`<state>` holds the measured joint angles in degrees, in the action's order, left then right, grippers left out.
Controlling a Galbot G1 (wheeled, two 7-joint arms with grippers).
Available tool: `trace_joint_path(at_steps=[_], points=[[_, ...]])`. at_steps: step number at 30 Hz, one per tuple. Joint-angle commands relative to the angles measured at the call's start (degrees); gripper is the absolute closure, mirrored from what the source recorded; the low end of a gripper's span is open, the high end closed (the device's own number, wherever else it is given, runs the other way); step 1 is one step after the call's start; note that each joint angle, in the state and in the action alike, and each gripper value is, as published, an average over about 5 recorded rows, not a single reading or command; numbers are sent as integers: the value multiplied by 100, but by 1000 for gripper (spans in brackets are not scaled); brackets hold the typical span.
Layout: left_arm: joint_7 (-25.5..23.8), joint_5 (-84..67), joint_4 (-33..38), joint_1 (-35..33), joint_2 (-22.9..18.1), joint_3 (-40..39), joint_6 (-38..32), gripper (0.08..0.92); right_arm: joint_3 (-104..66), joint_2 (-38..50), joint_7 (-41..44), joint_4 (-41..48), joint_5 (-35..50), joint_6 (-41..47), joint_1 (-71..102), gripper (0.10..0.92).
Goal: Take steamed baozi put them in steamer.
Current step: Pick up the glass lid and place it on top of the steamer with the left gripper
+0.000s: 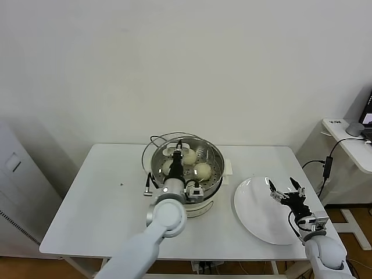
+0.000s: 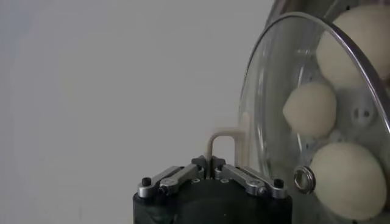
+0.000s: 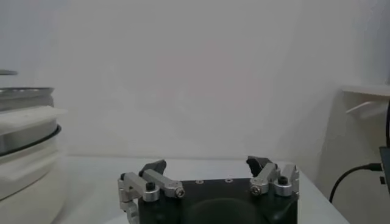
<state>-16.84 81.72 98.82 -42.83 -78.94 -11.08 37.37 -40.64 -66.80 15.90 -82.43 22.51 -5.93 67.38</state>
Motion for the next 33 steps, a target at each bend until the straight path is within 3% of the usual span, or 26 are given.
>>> trace_joint_path(at_steps=[1,33], points=[[41,104,-216,46,-431,-123,31,889,-12,-9,15,26,0,-7,0,203],[412,-141,-620,-40,-491,-24,-12,889,-71,-27,40,50,10,-9,22,203]])
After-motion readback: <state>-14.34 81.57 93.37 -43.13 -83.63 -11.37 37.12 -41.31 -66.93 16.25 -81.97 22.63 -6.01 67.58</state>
